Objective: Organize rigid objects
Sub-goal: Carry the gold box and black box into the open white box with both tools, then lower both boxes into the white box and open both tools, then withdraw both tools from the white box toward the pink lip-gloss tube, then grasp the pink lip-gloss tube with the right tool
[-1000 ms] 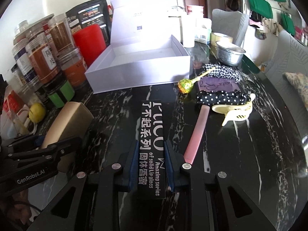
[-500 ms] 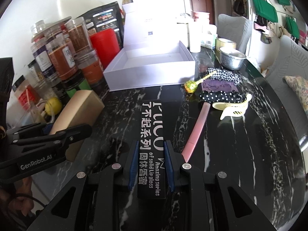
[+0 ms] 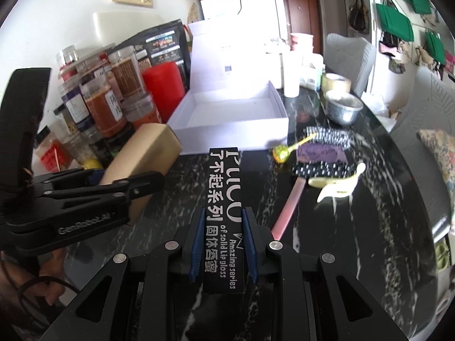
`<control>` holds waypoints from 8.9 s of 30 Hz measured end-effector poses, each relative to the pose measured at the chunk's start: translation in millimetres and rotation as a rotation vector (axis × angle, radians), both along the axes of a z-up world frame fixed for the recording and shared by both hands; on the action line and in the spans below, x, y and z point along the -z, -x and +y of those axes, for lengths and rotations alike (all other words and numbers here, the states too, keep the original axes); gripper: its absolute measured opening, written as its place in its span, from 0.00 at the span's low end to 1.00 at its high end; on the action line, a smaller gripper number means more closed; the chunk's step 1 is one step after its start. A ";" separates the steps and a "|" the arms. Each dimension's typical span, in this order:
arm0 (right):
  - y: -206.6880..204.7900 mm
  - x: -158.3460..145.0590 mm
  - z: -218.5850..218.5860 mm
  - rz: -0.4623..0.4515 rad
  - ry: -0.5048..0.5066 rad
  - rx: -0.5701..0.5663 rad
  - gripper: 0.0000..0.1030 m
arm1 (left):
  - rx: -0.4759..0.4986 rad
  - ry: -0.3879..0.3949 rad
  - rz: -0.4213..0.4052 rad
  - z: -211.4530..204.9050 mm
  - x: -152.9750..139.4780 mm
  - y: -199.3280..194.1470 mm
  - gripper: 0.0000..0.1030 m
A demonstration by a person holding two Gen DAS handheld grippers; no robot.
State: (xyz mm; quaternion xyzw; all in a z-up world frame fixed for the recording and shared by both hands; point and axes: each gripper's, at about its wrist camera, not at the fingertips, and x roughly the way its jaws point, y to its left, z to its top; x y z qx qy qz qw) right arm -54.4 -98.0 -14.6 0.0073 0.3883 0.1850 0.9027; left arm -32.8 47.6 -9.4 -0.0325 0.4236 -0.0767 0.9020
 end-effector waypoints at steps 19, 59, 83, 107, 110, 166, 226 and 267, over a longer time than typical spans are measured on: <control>-56.6 -25.8 0.0 -0.028 -0.043 -0.052 0.25 | 0.025 0.000 -0.049 -4.4 -24.8 -60.3 0.43; -213.7 -48.8 16.6 -0.099 -0.018 -0.152 0.25 | -0.047 -0.032 -0.114 9.8 -48.1 -210.6 0.43; -292.1 14.1 31.8 0.054 0.031 -0.105 0.25 | -0.137 -0.133 0.085 24.4 32.8 -275.7 0.43; -300.9 31.9 26.7 0.095 0.108 -0.083 0.27 | -0.144 -0.181 0.118 6.8 43.8 -279.6 0.43; -298.3 28.1 25.4 0.081 0.125 -0.070 0.44 | -0.140 -0.171 0.151 6.9 46.0 -283.1 0.43; -143.5 -104.4 -34.1 -0.215 0.101 0.043 0.79 | -0.091 -0.186 -0.179 -38.0 -101.4 -131.6 0.97; -25.0 33.5 -82.6 0.112 0.006 0.188 0.64 | 0.201 -0.188 0.018 -71.4 15.3 -25.8 0.97; -34.0 78.8 -85.4 0.209 0.112 0.162 0.13 | 0.283 -0.102 0.079 -98.3 45.8 -71.2 0.97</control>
